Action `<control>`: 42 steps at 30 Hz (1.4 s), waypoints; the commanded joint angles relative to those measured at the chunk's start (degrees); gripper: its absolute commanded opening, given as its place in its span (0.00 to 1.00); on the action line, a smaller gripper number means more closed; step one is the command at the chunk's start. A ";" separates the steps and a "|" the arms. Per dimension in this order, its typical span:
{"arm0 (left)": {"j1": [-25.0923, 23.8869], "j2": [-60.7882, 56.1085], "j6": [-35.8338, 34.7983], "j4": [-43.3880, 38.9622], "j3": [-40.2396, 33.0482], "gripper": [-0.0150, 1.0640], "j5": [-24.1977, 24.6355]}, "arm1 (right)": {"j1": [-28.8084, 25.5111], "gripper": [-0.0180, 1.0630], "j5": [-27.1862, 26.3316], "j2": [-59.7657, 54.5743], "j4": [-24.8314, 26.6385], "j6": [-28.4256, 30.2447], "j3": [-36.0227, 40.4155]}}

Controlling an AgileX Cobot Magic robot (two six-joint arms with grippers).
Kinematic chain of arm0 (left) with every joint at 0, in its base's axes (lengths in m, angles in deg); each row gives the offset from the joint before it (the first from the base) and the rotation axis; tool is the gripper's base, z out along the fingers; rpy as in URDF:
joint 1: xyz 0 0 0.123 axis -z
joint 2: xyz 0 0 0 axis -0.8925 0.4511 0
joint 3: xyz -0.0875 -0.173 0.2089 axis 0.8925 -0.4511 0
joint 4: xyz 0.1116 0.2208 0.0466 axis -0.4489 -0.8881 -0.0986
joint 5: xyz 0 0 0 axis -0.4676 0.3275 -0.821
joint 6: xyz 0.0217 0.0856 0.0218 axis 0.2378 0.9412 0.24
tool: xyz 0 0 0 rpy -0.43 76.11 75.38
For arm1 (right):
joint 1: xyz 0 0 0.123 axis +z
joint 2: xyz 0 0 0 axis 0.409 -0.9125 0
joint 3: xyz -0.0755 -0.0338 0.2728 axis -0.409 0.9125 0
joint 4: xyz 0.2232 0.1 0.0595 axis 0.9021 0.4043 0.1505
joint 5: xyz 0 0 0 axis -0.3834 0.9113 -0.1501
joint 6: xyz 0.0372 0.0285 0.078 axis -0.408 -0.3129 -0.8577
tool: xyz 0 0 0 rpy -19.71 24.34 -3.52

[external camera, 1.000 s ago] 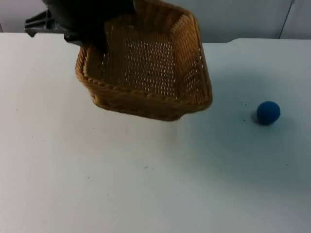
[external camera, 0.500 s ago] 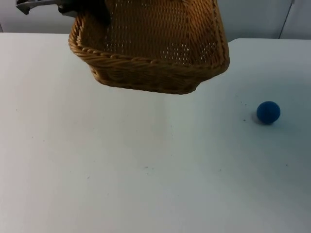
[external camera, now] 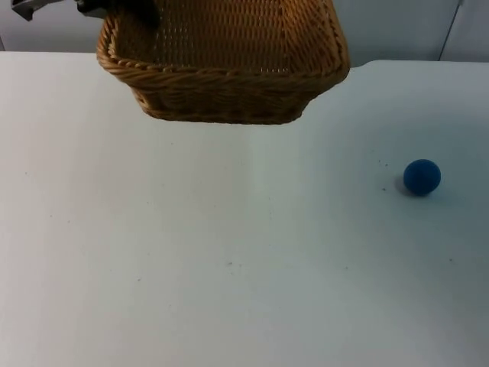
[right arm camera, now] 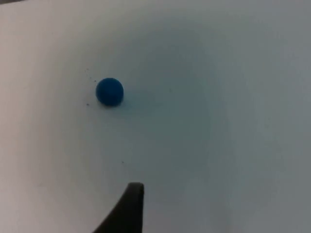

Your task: Pick up the basket with the left hand and place the ball into the basket with the right hand.

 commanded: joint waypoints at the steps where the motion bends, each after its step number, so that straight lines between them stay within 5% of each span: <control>1: -0.05 -1.02 -0.27 3.16 0.00 0.01 -1.28 | 0.80 0.99 -4.32 -5.13 -0.20 -0.66 -1.83; 12: -0.05 -1.02 -0.27 3.26 0.00 0.01 -2.51 | 1.48 0.99 -19.28 -38.15 0.73 1.30 -13.70; 17: -0.05 -1.02 -0.27 3.26 0.00 0.01 -3.39 | 6.08 0.99 -26.39 -53.54 3.30 3.86 -18.45; 28: -0.05 1.48 -0.49 3.26 0.00 0.01 -2.56 | 9.11 0.99 -24.89 -77.63 3.30 2.89 -32.36; 42: -0.05 2.81 -0.49 3.16 0.00 0.01 -3.42 | 9.23 0.99 -25.77 -88.80 3.72 4.31 -34.58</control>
